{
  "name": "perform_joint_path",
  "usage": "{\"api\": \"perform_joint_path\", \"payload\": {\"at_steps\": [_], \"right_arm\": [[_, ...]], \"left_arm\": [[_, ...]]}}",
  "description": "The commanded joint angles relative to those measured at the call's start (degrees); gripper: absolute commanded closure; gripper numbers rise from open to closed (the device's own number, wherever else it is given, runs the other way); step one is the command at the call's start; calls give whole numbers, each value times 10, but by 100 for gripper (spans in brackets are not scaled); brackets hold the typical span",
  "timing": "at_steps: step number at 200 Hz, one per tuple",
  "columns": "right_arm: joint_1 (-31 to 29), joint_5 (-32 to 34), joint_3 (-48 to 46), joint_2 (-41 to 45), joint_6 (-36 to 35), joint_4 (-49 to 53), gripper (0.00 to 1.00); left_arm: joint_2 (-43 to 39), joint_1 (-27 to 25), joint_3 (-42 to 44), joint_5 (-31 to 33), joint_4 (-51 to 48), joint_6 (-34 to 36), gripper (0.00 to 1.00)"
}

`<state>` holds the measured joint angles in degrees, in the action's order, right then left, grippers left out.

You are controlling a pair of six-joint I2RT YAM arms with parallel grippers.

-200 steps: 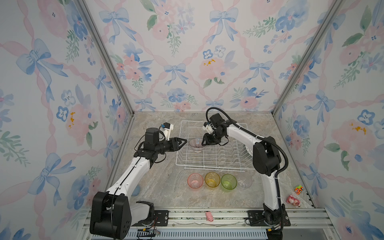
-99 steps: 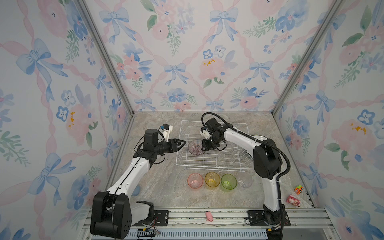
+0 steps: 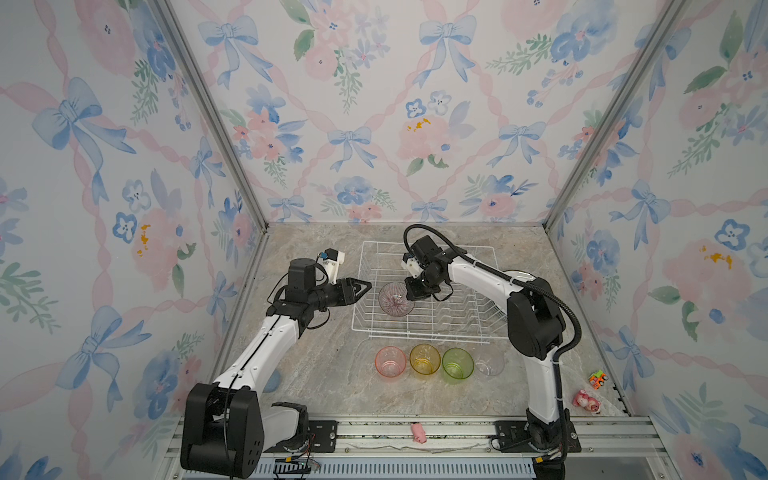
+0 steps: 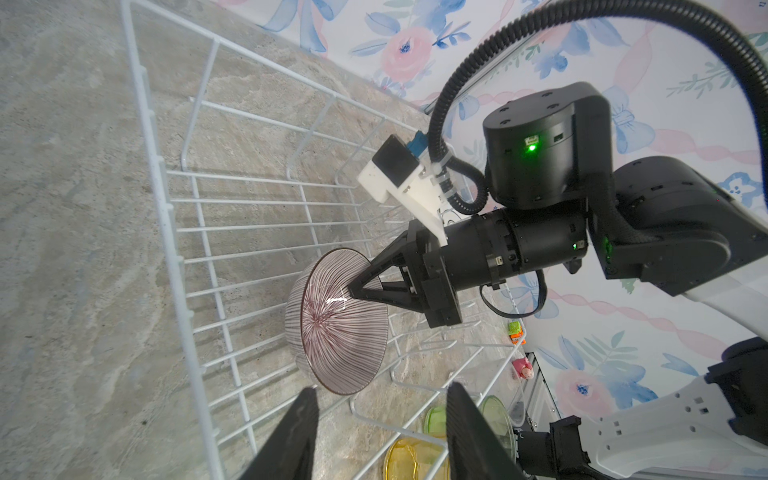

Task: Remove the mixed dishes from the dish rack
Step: 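Lift the striped bowl out of the rack with the right gripper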

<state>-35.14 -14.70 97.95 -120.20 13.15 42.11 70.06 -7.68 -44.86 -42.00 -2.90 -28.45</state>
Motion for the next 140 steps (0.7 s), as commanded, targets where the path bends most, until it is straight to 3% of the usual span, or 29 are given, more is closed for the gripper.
{"api": "perform_joint_path", "payload": {"at_steps": [1, 69, 140], "right_arm": [[7, 2, -20, 58, 16, -42, 100], [-1, 22, -51, 193, -4, -51, 100], [-149, 34, -20, 270, -74, 42, 100]], "left_arm": [[-10, 6, 5, -2, -1, 18, 53], [-69, 19, -15, 44, -63, 42, 53], [-160, 36, -42, 70, -131, 53, 51]]}}
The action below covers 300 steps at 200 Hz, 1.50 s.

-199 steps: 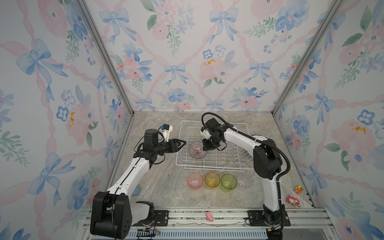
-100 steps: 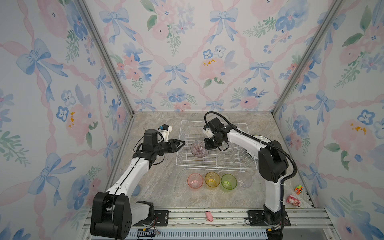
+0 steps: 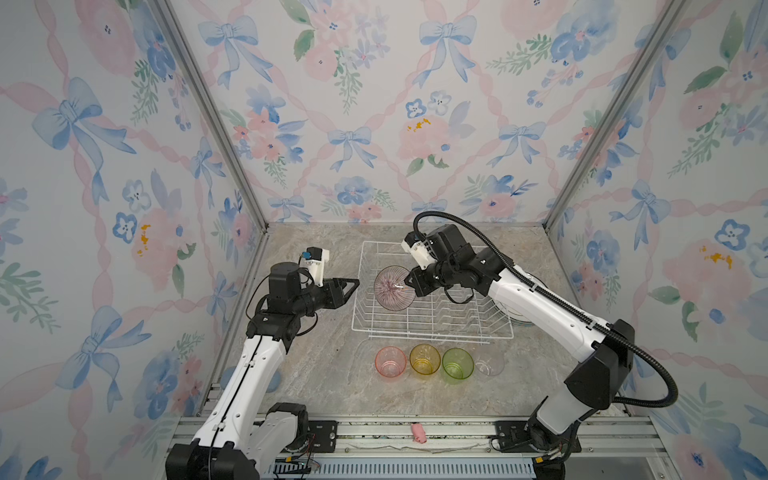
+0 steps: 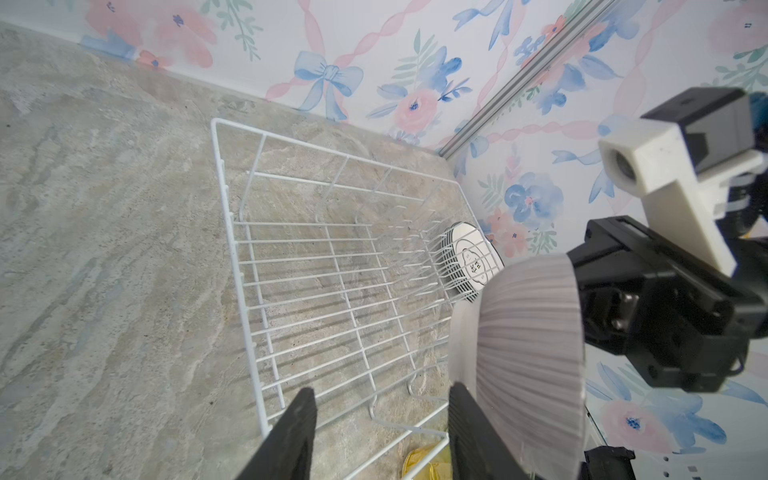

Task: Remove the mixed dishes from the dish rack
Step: 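Lift the striped bowl out of the rack with the right gripper, then lower the bowl onto the table beside the pink cup and open the right gripper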

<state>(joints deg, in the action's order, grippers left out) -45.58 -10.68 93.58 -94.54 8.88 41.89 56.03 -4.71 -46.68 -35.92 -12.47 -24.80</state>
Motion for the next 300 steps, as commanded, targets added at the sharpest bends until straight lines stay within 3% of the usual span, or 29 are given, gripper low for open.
{"api": "perform_joint_path", "payload": {"at_steps": [1, 76, 149, 214, 300], "right_arm": [[-48, -7, 25, 13, -32, 45, 100], [-157, -15, 78, -70, -44, 67, 100], [-167, -10, 170, -200, -51, 92, 100], [-192, -21, 211, -265, -59, 128, 100], [-226, 29, 261, -346, -77, 186, 100]], "left_arm": [[-21, 7, -24, 9, -36, 17, 51], [-59, 12, -27, 10, -49, 10, 51], [-67, 14, -26, 5, -51, 13, 51], [-63, 18, -23, 5, -54, 19, 50], [-58, 21, -23, 1, -54, 23, 50]]}}
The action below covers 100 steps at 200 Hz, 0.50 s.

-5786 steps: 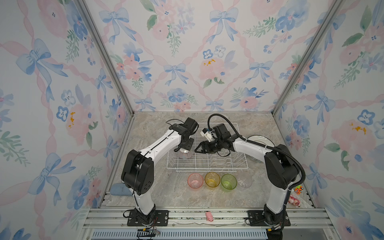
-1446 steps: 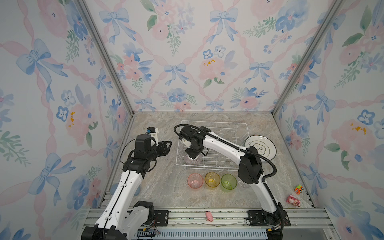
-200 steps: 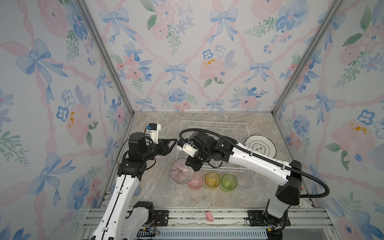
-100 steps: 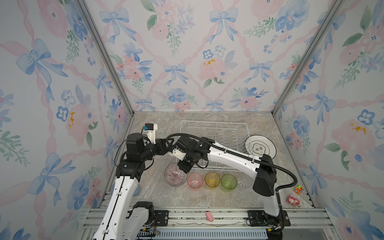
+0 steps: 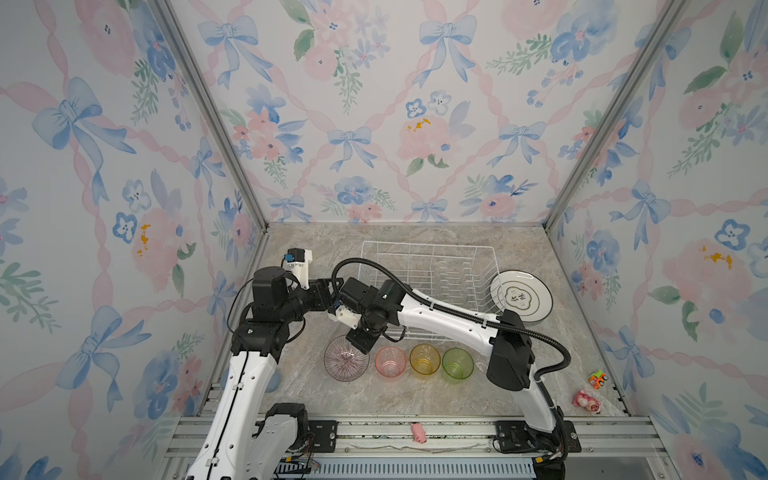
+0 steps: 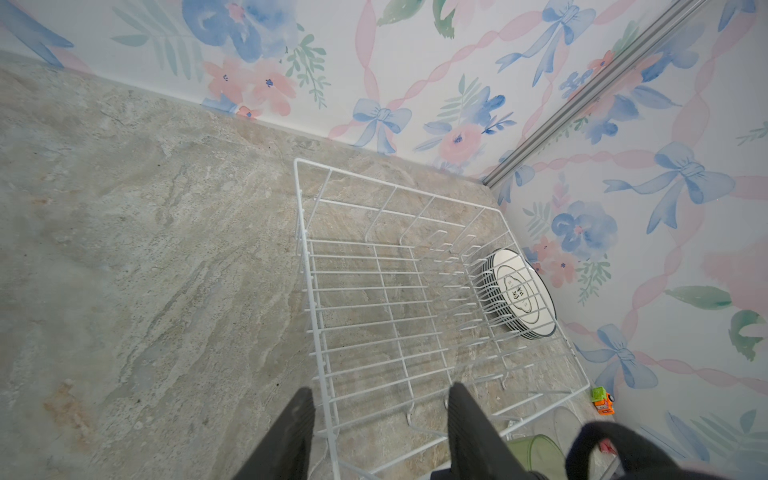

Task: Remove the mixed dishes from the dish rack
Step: 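Lower the bowl onto the table beside the pink cup and open the right gripper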

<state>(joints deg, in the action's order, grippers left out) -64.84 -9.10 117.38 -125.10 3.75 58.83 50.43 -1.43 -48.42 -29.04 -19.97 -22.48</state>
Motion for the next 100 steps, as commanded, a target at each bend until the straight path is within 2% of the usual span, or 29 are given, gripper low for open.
{"api": "perform_joint_path", "payload": {"at_steps": [1, 100], "right_arm": [[-33, 15, 24, -41, -26, 18, 100], [-39, 64, 40, -84, -35, 23, 100]], "left_arm": [[-2, -12, -5, -68, 21, 0, 50], [-4, -7, -9, -75, 21, 1, 50]]}}
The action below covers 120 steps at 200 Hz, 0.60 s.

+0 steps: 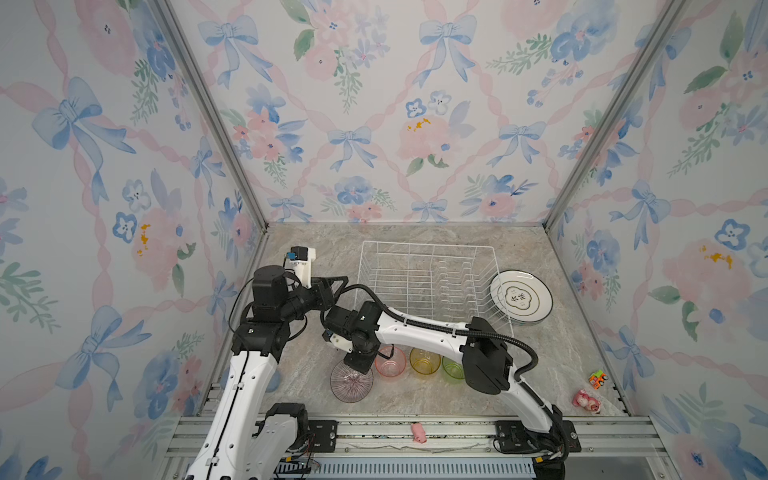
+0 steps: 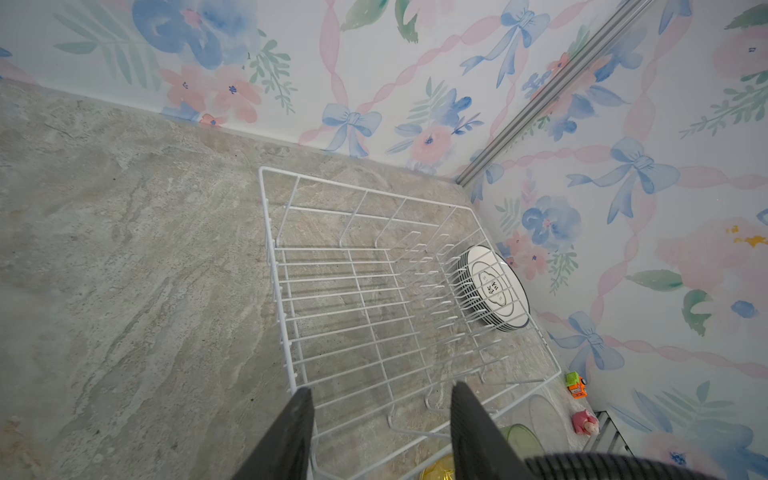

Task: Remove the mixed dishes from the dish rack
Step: 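Lower the bowl onto the table beside the pink cup and open the right gripper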

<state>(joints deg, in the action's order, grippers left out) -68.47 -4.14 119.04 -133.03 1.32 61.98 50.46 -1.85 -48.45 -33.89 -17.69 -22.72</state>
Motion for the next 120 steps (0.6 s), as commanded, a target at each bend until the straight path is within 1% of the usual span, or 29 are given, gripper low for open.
{"api": "perform_joint_path", "payload": {"at_steps": [1, 64, 84, 90, 120], "right_arm": [[-3, 15, 24, -5, -11, -8, 100], [13, 22, 25, -11, -5, -26, 100], [14, 23, 26, -9, -6, -30, 94], [15, 23, 26, -9, -5, -31, 90], [17, 31, 22, -2, -3, -39, 79]], "left_arm": [[-4, -3, -9, -27, -2, 3, 50], [-5, -1, -9, -30, -1, 4, 50], [-5, -1, -9, -30, -2, 4, 50], [-5, 0, -9, -30, -2, 4, 50], [-7, 0, -9, -30, -2, 4, 50]]}}
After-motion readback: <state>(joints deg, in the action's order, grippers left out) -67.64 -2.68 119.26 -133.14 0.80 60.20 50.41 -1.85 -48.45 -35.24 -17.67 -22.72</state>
